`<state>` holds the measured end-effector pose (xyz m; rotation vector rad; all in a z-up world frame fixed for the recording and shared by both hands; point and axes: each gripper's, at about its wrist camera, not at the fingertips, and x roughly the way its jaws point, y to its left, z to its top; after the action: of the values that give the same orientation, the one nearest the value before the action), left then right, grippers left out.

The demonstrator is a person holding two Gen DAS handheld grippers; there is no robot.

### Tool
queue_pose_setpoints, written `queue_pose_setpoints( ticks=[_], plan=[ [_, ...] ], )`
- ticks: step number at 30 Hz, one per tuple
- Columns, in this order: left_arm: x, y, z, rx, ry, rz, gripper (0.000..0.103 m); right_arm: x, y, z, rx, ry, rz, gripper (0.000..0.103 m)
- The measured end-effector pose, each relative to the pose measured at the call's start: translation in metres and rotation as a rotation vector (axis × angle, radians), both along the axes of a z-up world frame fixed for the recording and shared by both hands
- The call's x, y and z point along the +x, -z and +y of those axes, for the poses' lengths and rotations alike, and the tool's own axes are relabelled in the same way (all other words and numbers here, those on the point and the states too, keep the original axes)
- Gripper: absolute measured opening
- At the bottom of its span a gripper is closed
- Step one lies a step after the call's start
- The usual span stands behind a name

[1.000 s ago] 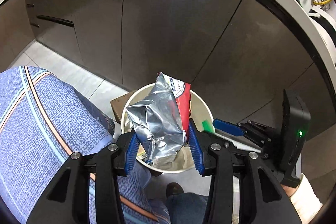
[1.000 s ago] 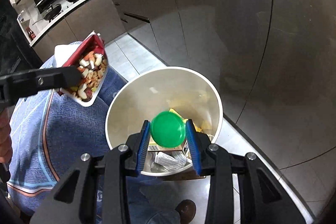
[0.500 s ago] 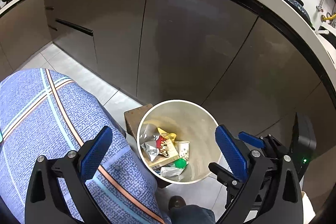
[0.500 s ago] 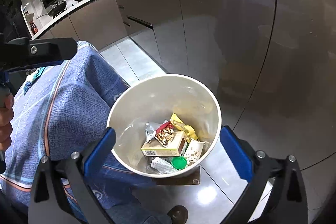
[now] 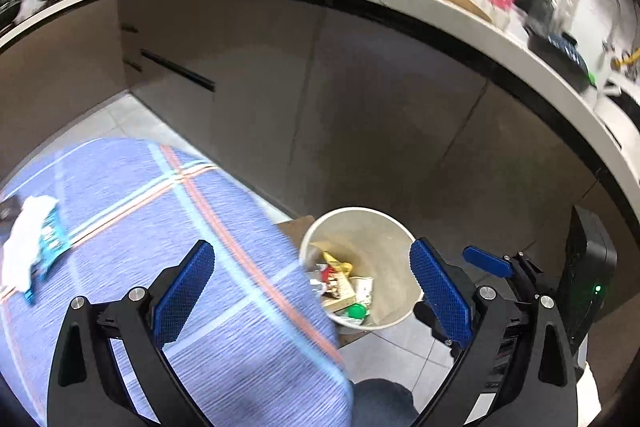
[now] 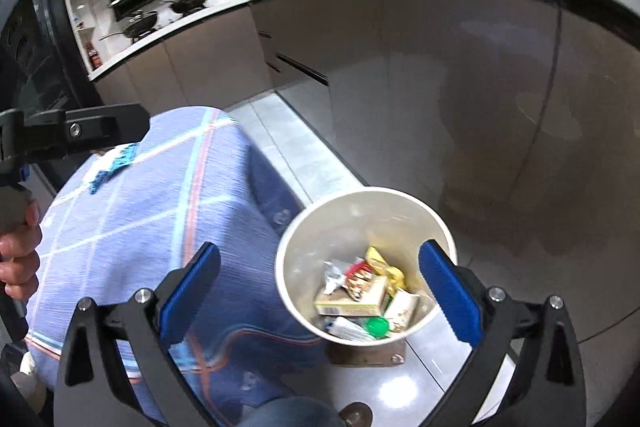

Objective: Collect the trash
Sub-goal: 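Move both tools back over the table toward the white tissue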

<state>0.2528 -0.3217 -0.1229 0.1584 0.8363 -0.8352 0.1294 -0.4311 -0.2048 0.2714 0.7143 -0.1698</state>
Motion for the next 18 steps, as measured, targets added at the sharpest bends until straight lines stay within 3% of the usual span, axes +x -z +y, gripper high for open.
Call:
queue_pose_setpoints(
  ticks=[10, 18],
  plan=[
    [0.016, -0.02, 0.137, -0.009, -0.223, -0.017, 0.095, 0.031, -0.046, 0.086, -0.063, -0.186, -0.036, 0.1],
    [0.035, -0.018, 0.247, 0.002, -0.392, -0.02, 0.095, 0.065, -0.067, 0.156, -0.053, -0.316, -0.042, 0.1]
  ],
)
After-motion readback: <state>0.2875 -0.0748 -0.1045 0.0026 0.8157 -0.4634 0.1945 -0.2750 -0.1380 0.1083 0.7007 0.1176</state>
